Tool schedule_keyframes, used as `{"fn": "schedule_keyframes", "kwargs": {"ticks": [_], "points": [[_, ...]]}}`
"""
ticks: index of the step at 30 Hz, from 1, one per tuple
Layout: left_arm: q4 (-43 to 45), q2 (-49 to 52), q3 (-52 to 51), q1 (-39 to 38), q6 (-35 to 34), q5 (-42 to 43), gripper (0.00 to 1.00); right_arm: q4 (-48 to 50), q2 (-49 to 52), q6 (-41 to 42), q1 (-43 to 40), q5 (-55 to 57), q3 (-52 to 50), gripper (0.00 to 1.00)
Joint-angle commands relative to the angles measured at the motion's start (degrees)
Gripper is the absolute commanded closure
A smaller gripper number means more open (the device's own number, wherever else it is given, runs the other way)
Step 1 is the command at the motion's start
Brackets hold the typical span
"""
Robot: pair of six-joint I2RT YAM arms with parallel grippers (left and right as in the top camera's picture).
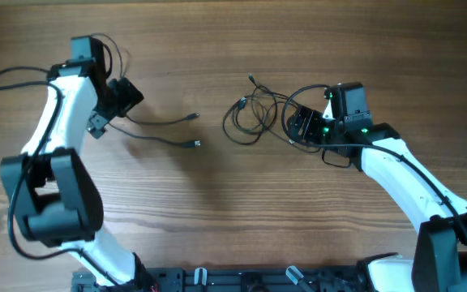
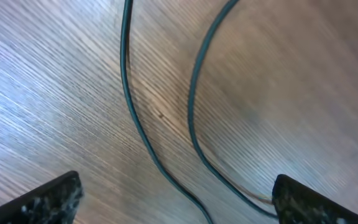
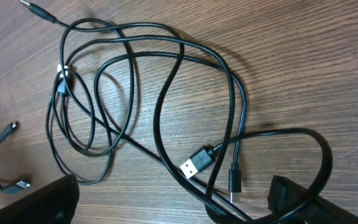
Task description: Untangle cables
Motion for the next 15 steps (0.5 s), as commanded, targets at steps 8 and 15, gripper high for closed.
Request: {"fn": "schedule_keyframes", "kwargs": {"ticks": [8,15], "points": [[5.7,9.5,0.4,-0.3,-6.5,-0.9,0.24,-0.1,0.5,-2.4,0.2,-4.5,0.9,0.0],[5.9,16.6,0.4,0.1,-6.0,-4.1,0.96,-1.9,0.5,-3.1,0.2,-7.0,0.9,0.0]]}}
